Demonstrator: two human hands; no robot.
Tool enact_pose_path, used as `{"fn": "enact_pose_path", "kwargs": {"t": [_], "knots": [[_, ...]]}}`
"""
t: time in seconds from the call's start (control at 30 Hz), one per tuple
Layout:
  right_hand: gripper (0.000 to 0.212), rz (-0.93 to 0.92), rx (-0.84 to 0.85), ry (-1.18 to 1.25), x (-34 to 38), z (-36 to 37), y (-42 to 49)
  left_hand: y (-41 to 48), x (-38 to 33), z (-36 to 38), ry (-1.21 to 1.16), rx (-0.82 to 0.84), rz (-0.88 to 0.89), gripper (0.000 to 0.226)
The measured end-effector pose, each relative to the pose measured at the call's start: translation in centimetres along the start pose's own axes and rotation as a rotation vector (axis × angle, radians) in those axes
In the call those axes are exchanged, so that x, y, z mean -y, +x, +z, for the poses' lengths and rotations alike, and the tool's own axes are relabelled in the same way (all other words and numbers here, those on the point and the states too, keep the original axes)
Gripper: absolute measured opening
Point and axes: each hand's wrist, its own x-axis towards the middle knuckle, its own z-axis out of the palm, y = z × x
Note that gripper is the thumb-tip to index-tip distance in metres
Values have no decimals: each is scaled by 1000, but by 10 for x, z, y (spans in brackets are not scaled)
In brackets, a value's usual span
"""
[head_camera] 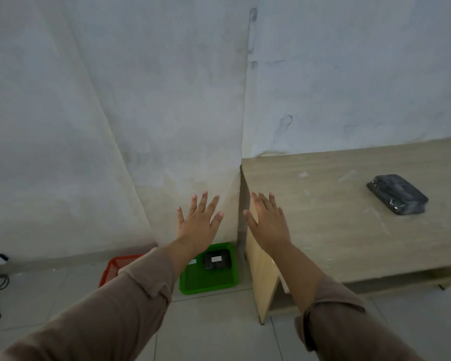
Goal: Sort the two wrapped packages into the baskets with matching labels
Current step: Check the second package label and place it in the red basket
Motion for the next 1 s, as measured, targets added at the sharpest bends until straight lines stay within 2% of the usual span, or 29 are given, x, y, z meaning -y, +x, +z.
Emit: {"fn": "enact_pose_path", "kwargs": {"t": [0.23, 0.57, 0.77, 1.0], "knots": [[54, -30, -28, -25, -88, -50, -2, 17, -95, 25, -10, -18, 9, 54], [55, -96, 30, -65, -230, -122, -7, 34, -239, 90, -110, 8, -39, 55], [55, -59, 65, -48, -278, -135, 1, 52, -284, 110, -76, 32, -28, 57], [54, 15, 21, -36, -323, -148, 20, 94, -316, 117, -116, 56, 45, 58]]}}
